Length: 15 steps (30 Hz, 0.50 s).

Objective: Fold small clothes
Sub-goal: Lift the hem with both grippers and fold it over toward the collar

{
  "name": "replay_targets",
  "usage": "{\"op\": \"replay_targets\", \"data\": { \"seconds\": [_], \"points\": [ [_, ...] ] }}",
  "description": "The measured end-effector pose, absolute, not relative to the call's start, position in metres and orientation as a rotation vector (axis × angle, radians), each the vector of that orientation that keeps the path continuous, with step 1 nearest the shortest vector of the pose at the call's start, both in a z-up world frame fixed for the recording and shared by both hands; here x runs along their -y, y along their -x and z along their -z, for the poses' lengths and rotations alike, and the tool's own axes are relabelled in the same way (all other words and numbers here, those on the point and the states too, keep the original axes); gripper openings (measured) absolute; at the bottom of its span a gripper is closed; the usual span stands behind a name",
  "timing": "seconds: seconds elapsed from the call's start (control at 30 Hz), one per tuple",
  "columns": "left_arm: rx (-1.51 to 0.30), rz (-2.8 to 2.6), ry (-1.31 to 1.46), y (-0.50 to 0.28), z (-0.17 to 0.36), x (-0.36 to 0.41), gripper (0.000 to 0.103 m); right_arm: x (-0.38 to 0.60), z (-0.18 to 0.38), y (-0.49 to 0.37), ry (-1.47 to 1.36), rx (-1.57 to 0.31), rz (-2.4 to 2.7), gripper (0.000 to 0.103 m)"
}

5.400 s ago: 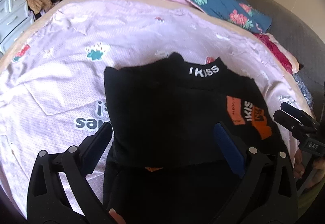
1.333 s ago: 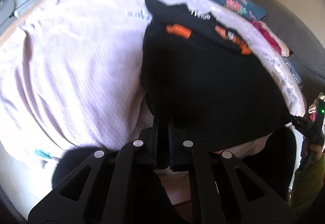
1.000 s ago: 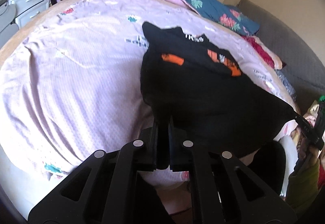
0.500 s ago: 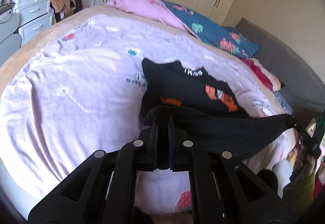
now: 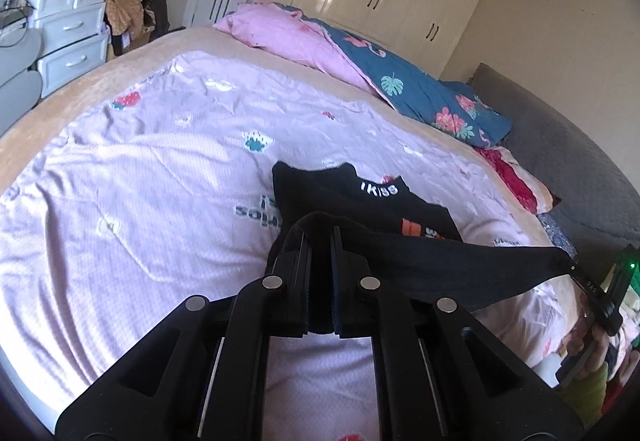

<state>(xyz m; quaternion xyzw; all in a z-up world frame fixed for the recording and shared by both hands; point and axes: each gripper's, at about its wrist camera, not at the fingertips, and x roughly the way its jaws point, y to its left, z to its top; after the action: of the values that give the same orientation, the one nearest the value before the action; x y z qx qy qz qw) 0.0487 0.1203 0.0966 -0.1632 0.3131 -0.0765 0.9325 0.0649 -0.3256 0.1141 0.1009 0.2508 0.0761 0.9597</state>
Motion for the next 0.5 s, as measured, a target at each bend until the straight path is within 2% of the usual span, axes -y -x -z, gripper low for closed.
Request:
{"op": "replay_targets", "data": {
  "seconds": [0.5],
  "points": [
    [-0.625, 0.107, 0.427, -0.116, -0.098, -0.129, 0.002, 0.317, -0.125, -0.147, -0.227, -0.504, -0.093, 0.008]
  ]
}}
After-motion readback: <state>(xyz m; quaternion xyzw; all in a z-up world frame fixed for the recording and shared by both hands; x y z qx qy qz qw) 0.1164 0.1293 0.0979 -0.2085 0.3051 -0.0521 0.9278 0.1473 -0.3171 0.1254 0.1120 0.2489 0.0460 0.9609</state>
